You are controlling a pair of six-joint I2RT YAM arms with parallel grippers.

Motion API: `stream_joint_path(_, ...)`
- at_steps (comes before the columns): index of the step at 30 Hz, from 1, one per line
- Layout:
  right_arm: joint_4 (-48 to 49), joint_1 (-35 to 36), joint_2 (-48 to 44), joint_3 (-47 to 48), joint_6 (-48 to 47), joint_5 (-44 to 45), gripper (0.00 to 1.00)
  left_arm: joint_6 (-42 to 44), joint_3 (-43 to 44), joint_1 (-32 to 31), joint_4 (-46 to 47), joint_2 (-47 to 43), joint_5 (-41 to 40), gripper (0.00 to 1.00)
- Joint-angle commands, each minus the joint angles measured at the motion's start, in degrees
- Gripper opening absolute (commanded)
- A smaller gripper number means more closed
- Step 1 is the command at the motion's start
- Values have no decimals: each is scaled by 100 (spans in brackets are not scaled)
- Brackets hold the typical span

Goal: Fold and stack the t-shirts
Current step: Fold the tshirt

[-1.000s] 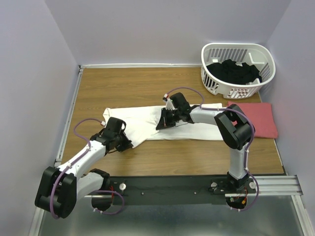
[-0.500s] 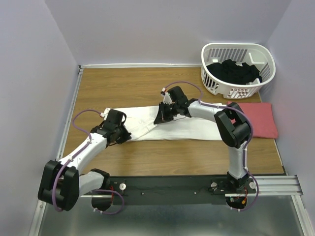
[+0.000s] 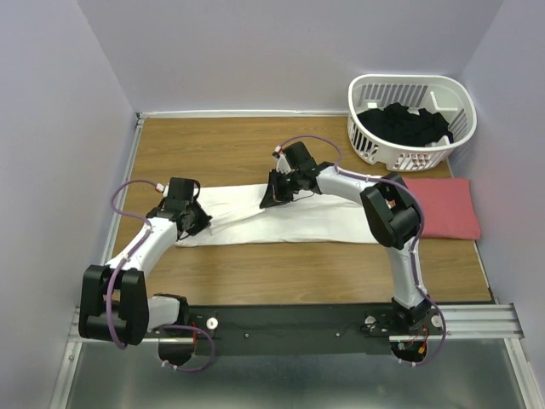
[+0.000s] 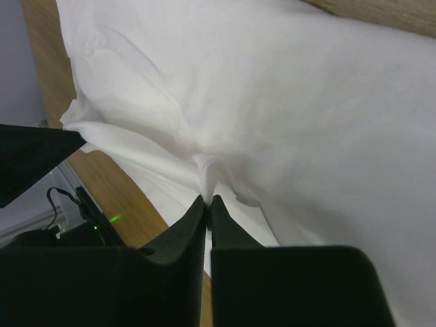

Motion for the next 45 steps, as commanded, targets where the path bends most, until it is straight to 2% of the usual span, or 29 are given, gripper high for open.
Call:
stream_joint_path(1,-173,-90,355,377,131,-24,12,402,184,139,248,273,-52,0)
stream_joint_path(3,-181,-99,435,509,184,-51,13,472,228,148,353,492,-34,0)
stream_joint_path(4,-173,-125,470,536,245,-68,20,498,245,166,380,563,-26,0)
stream_joint_path(9,-164,-151,541,677,290,-68,32,551,324,262,573,871,-34,1)
stream_joint_path(14,-164,-204,278,598,114,169,38,595,465,368,608,897,-148,10)
stream_joint_path(15,-155,-204,59,554,44,256,39,613,517,377,661,889,-166,18)
stream_joint_path(17,-102,-195,-214,335,-114,353,46,657,570,394,714,897,-227,25)
stream_joint_path(20,-102,-195,-785,45,-167,538,60,788,702,403,766,889,-245,46)
stream_joint_path(21,-102,-195,-1117,-52,-194,651,69,850,755,412,767,802,-237,59)
stream_joint_path(24,-111,-204,-1620,-307,-20,828,80,1016,807,412,732,555,-463,75)
stream_joint_path(26,-120,-195,-2172,-282,218,846,86,1227,886,403,566,336,-735,77)
stream_joint_path(27,-120,-213,-2341,-203,698,776,100,1315,1000,403,512,265,-877,77)
stream_joint_path(30,-164,-222,-3026,157,1543,793,100,1561,1054,412,503,-174,-1369,77)
stream_joint_path(31,-164,-222,-3211,393,2077,810,100,1623,984,412,555,-297,-1466,77)
stream_joint_path(34,-216,-213,-3704,921,2573,837,100,1781,738,403,792,-893,-1756,77)
stream_joint_path(39,-252,-222,-4205,985,2926,1092,100,1887,263,403,1162,-1168,-1889,77)
stream_joint_path(45,-260,-222,-4241,852,2646,1066,100,1870,351,403,1180,-738,-1818,77)
